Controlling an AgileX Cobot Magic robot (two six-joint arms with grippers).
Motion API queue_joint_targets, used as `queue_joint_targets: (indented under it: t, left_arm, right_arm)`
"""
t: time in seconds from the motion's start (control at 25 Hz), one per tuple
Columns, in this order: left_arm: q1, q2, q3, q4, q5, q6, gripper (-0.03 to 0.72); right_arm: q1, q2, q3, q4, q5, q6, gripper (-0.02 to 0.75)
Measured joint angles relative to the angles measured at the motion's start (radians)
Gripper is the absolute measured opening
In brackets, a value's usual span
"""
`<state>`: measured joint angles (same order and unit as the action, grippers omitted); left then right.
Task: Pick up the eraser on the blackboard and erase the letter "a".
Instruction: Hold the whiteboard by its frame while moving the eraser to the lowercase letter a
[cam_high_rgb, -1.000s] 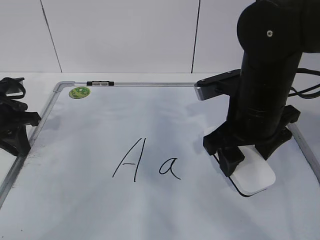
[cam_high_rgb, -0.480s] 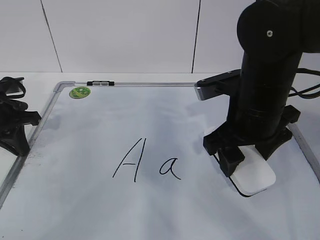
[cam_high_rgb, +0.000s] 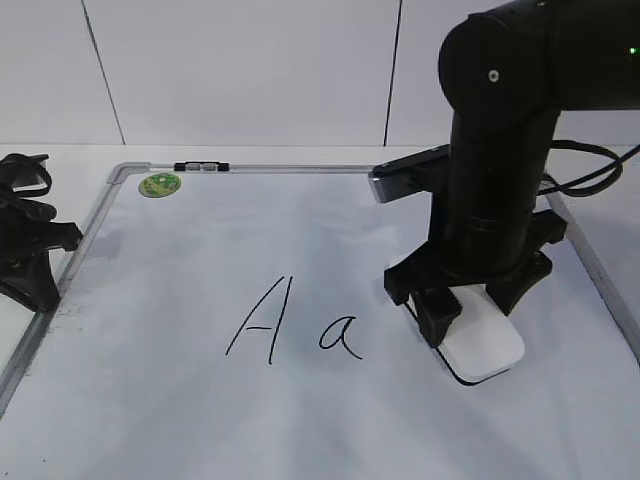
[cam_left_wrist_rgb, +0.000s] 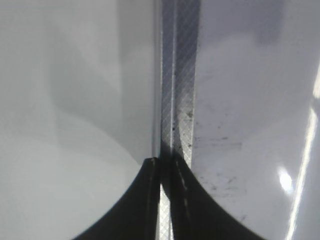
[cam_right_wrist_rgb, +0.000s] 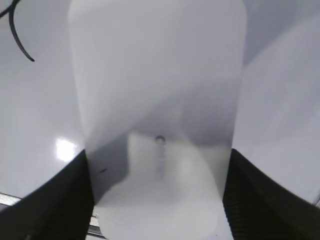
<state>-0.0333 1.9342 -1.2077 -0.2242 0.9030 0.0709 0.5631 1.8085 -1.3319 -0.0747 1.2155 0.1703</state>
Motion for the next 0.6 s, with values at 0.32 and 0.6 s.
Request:
queue_joint_targets:
  t: [0.32, 0.6]
  left_arm:
    - [0.000, 0.000, 0.000, 0.000, 0.000, 0.000, 0.025]
    - [0.000, 0.000, 0.000, 0.000, 0.000, 0.000, 0.026]
  right_arm:
    - [0.000, 0.094, -0.075, 0.019, -0.002, -0.019, 0.555]
    - [0.000, 0.157, -0.161, 0.027, -0.002, -0.025, 0.555]
